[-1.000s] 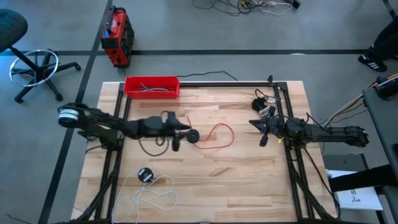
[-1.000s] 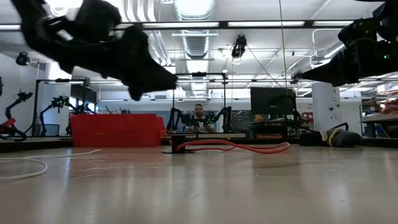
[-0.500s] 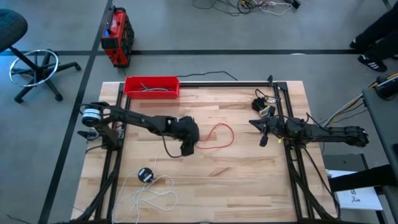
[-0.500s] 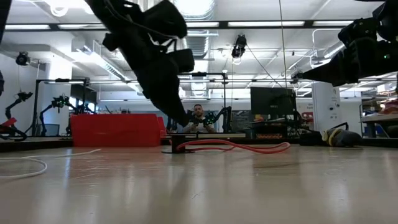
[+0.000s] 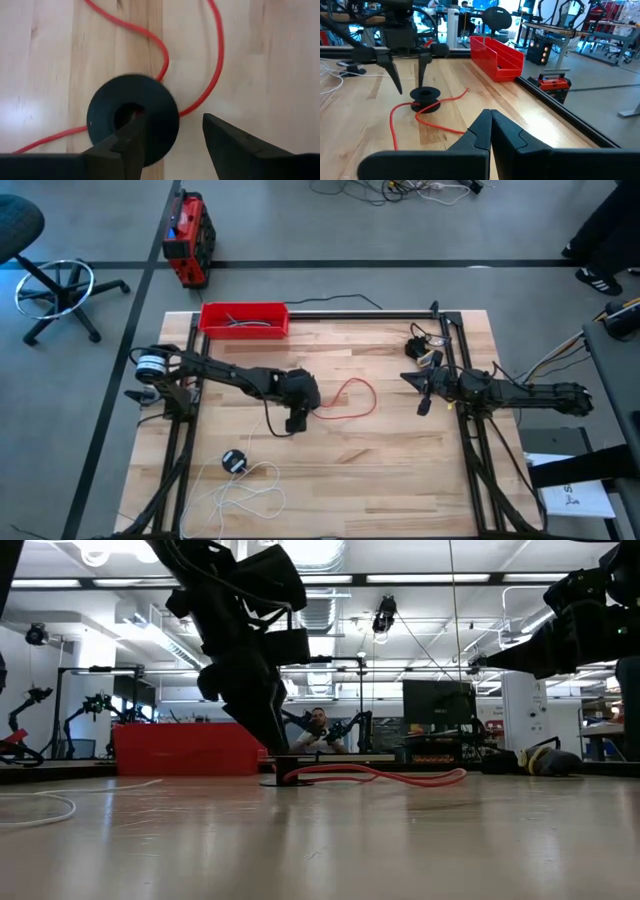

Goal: Coil cords
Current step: Coil the red wire onto the black spool

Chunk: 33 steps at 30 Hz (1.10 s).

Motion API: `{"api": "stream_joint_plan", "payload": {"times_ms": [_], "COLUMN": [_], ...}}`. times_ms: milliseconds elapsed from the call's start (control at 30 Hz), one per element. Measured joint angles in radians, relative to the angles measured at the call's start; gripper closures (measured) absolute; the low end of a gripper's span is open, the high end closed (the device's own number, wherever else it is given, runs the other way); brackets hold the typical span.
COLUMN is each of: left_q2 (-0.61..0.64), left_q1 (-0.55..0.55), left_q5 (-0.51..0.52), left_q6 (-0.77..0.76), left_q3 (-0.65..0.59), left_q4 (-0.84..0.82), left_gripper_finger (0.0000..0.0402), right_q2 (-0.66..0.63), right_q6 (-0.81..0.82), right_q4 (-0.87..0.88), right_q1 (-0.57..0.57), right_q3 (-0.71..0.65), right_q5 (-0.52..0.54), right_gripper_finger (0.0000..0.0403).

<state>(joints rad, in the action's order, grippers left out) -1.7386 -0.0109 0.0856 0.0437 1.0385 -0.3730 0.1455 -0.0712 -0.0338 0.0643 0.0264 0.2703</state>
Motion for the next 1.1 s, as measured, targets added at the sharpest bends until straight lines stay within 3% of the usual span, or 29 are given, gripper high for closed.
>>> {"api": "stream_joint_plan", "payload": {"times_ms": [433, 833, 1100], "left_q2": [-0.016, -0.013, -0.019], "left_q1": [0.000, 0.001, 0.001], "left_q5": [0.040, 0.054, 0.083], "left_q6": [-0.053, -0.050, -0.033], "left_q3": [-0.174, -0.213, -0.183], "left_q4": [0.361, 0.411, 0.386], "left_gripper_finger": [0.0252, 0.0270, 0.0248], "right_q2": [0.000, 0.000, 0.000], "right_q6": [0.000, 0.000, 0.000], "right_q4": [0.000, 0.000, 0.000], "right_q1": [0.000, 0.000, 0.000], "right_q3": [0.000, 0.000, 0.000], "right_q5": [0.000, 0.000, 0.000], "right_gripper_finger": [0.0403, 0.0403, 0.0403]}}
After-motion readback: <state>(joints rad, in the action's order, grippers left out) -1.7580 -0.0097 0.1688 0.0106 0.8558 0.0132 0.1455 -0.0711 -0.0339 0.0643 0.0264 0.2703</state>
